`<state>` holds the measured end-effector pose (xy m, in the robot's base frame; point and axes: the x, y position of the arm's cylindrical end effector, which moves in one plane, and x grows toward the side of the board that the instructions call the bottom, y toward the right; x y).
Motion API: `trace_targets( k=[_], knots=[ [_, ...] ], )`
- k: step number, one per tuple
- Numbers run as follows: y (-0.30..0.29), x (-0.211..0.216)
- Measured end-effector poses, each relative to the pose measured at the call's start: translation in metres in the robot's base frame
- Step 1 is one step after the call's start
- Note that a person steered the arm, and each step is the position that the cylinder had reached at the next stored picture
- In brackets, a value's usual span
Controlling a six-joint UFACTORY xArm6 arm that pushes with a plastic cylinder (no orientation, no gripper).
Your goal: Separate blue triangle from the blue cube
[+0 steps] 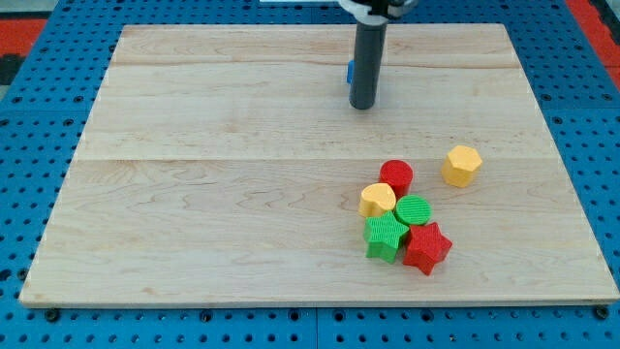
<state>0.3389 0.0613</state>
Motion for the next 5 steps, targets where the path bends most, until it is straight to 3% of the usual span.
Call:
trace_targets(
  k=[2, 3, 5],
  knots=[
    [-0.066, -0.013],
    [-0.055, -0.050],
    [-0.015, -0.058]
  ],
)
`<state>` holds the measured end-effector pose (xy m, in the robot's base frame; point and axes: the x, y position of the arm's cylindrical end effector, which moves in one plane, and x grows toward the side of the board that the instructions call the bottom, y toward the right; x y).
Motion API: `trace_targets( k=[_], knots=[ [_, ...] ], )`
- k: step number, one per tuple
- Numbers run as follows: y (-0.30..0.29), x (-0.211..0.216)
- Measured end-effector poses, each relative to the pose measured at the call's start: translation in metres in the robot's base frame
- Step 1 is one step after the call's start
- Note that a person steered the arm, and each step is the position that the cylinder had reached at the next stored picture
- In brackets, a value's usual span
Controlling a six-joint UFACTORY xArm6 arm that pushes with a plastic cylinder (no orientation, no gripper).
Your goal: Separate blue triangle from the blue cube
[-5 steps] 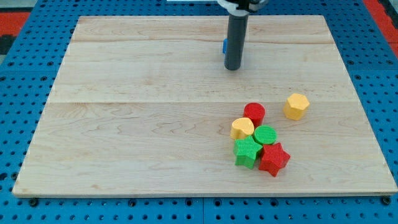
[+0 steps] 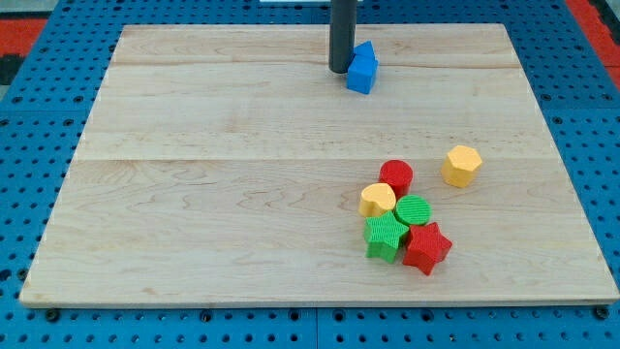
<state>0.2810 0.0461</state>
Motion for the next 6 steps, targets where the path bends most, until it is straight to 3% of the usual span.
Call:
trace_targets(
  k=[2, 3, 5, 6],
  knots=[
    [0.069, -0.049],
    [0.077, -0.044],
    [-0.021, -0.021],
    [-0.019, 0.008]
  ],
)
